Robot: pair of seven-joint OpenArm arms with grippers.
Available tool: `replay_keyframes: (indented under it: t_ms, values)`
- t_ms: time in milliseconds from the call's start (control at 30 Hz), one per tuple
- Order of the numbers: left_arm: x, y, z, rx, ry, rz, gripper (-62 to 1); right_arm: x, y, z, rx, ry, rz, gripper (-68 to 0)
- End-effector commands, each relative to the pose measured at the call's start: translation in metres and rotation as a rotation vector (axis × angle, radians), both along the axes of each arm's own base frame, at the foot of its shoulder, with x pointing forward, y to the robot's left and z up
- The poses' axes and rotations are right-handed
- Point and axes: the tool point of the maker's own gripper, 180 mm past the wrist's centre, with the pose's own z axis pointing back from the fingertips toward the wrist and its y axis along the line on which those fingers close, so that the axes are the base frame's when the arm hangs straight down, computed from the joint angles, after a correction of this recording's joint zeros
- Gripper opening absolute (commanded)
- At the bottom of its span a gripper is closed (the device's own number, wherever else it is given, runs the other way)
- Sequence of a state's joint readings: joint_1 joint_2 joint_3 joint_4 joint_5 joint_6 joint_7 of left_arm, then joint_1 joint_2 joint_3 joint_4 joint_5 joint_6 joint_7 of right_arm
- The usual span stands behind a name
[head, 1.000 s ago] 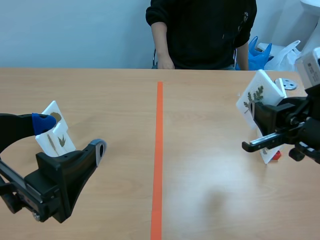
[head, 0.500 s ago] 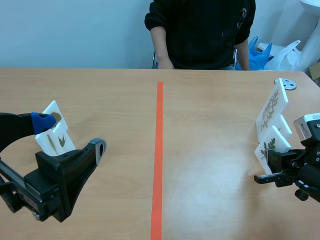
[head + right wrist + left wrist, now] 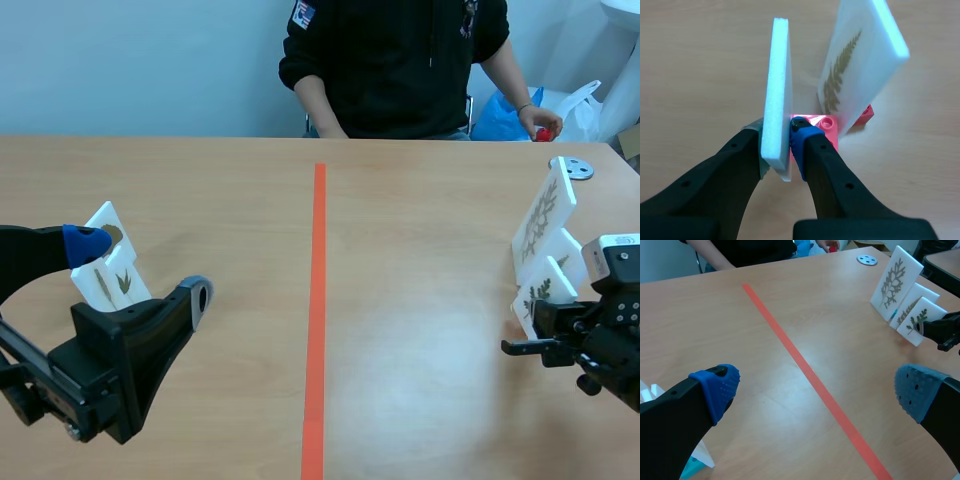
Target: Sort the leaf by its shape. The table is split by an orange tape line. A compound leaf with several leaflets goes to the left side, a simple leaf with one blade goes to the right side. Return to the home posture when a red brick is placed on the table.
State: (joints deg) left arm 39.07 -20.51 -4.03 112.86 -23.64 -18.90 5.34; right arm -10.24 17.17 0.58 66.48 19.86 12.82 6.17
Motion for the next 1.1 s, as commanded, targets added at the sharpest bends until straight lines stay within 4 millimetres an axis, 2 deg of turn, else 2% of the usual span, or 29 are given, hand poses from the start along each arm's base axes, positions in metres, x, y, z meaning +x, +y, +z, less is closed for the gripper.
replay_keyframes:
  t_ms: [0,167,400,567,733,967,1067]
  values:
    - [0.001,-0.005,0.014,-0.024,-0.041,-0.012,1.4,0.008,-0.001,0.012,-0.009,-0.042,0.008,-60.4]
    - [0.001,-0.005,0.014,-0.024,-0.041,-0.012,1.4,0.008,0.0,0.012,-0.009,-0.042,0.008,-49.5]
    - [0.001,-0.005,0.014,-0.024,-0.041,-0.012,1.4,0.009,0.0,0.016,-0.007,-0.063,0.009,-37.6]
    - [0.001,-0.005,0.014,-0.024,-0.041,-0.012,1.4,0.013,0.001,0.026,-0.004,-0.098,0.011,-36.6]
    - [0.001,-0.005,0.014,-0.024,-0.041,-0.012,1.4,0.024,-0.001,0.064,-0.021,-0.175,0.02,-36.6]
    - [0.001,-0.005,0.014,-0.024,-0.041,-0.012,1.4,0.019,-0.009,0.15,-0.016,-0.335,0.022,-36.6]
    - [0.001,-0.005,0.014,-0.024,-0.041,-0.012,1.4,0.013,-0.003,0.184,-0.039,-0.392,0.078,-36.6]
